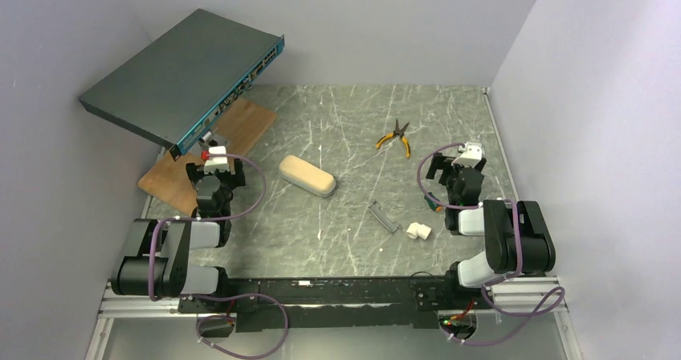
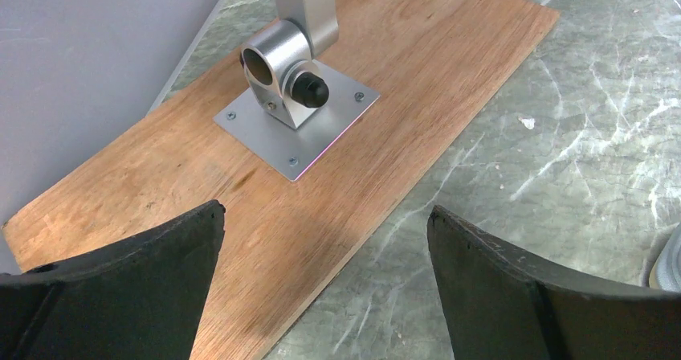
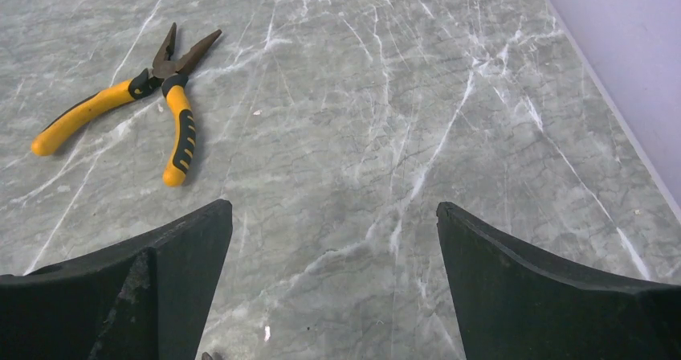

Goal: Open the umbrella

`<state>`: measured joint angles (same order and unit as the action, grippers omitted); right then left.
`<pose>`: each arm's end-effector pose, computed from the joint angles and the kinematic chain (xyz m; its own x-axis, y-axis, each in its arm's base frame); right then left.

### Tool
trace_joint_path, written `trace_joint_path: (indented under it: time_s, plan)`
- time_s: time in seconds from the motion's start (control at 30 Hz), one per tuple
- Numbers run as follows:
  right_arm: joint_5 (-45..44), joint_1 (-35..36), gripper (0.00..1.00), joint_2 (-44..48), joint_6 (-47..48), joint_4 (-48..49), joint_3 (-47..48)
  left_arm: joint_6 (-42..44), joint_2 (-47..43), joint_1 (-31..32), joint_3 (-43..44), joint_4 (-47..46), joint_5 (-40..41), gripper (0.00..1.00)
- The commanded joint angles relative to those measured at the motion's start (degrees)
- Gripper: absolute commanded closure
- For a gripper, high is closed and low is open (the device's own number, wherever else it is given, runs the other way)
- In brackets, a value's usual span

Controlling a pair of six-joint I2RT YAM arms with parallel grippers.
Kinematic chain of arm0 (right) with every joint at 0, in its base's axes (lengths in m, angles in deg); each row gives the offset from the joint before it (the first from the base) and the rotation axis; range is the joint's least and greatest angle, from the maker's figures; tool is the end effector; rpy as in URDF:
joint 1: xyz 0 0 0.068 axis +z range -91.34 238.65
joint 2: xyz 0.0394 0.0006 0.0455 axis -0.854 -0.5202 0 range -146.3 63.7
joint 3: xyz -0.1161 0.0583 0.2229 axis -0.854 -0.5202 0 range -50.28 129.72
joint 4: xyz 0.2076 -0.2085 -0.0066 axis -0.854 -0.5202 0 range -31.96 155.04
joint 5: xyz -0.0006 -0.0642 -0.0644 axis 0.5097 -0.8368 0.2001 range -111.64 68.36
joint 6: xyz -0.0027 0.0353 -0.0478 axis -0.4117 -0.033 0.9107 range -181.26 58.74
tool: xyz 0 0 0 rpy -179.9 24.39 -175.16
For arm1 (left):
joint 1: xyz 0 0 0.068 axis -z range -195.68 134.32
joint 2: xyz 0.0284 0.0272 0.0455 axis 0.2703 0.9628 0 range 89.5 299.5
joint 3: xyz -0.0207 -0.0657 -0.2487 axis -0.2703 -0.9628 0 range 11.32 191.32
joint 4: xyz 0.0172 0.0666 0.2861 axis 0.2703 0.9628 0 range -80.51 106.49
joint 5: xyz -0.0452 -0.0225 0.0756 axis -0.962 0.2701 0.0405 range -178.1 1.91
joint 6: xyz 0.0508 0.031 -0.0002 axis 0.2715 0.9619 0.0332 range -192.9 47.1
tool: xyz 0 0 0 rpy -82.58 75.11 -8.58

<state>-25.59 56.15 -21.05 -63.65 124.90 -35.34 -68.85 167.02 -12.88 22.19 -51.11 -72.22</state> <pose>0.2654 -0.0146 0.0990 -0.1679 0.0490 -0.9846 0.1184 0.9925 0.0293 0.2478 -0.0003 0.1111 -0.1208 0.0740 -0.9899 -0.2168 0.9712 0.0991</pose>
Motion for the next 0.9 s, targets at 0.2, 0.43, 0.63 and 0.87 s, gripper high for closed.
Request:
trace_joint_path:
  time_s: [0.2,0.43,0.63,0.87]
  plan:
    - [0.3,-0.2,0.00,0.1,0.3,3.0,-0.1,0.3,0.0,-0.3,0.9,-3.3,-1.0,0.01]
    - [0.2,-0.1,0.00,0.1,0.3,2.9,0.0,0.3,0.0,-0.3,0.9,-3.2,-1.0,0.01]
    - [-0.6,0.2,0.00,0.2,0.5,2.5,0.3,0.3,0.0,-0.4,1.1,-3.0,-1.2,0.01]
    - [-4.5,5.0,0.00,8.3,4.3,-18.9,9.9,2.8,-2.7,0.3,-1.5,-5.8,-3.9,0.01]
